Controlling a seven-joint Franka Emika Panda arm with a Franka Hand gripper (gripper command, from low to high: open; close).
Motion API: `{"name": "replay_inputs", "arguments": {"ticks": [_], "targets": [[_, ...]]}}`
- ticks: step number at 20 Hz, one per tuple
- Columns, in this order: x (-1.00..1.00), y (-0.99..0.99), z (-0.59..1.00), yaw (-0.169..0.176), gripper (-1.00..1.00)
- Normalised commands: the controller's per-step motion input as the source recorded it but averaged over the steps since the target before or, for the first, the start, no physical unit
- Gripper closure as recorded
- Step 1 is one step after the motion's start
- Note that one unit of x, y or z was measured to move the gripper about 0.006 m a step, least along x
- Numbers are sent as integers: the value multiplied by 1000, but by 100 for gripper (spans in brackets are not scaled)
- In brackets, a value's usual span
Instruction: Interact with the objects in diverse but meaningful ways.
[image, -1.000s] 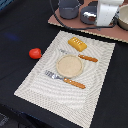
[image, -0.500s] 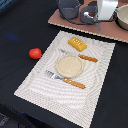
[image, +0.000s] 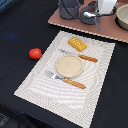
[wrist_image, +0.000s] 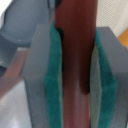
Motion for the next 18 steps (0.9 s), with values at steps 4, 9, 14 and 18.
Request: {"name": "replay_inputs", "arguments": {"ticks": [4, 9, 14, 18], "targets": [[-813, 646, -56, 0, 100], [-869, 519, -99, 4, 100], [-630, 377, -170, 4, 100], [-530, 264, -255, 0, 100]]}}
